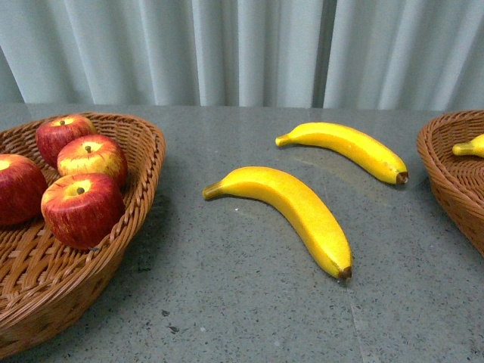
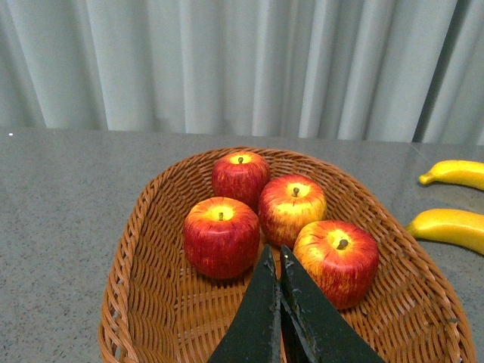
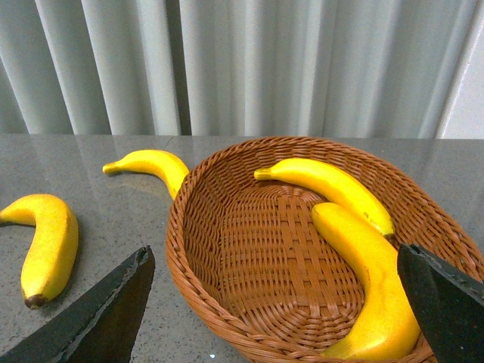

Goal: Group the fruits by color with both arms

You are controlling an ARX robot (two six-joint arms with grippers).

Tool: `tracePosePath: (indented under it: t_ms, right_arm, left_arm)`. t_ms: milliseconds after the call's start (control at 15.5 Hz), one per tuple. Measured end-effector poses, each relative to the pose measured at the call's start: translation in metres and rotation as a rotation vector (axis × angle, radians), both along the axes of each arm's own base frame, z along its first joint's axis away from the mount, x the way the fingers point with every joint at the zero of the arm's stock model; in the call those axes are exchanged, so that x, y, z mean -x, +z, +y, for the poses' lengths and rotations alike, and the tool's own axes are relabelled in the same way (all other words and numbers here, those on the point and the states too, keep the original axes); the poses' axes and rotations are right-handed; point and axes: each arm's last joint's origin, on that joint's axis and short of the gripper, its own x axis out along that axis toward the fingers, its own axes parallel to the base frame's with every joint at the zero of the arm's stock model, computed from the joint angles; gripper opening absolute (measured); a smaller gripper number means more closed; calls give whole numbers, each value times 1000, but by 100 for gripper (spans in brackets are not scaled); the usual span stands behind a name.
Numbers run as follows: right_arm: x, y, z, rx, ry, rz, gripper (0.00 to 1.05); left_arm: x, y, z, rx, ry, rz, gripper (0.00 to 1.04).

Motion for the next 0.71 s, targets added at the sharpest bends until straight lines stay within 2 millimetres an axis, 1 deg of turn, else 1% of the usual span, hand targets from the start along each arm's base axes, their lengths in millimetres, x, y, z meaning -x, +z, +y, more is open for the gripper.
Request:
tracePosePath:
  t_ms: [193, 515, 579, 643, 708]
  right_arm:
    - [0, 0, 0, 0, 0, 0, 98]
    - [0, 0, 0, 0, 0, 0, 98]
    - [0, 0, 0, 0, 0, 0, 98]
    - [0, 0, 0, 0, 0, 0, 98]
    - [0, 0, 0, 0, 1, -1, 98]
  left_arm:
    - [4, -7, 0, 0, 0, -9, 1]
    - [10, -8, 0, 0, -1, -10, 1]
    - [17, -14, 0, -1, -2, 42, 1]
    - [20, -9, 0, -1, -1, -14, 1]
    - [20, -10, 0, -1, 1, -5, 1]
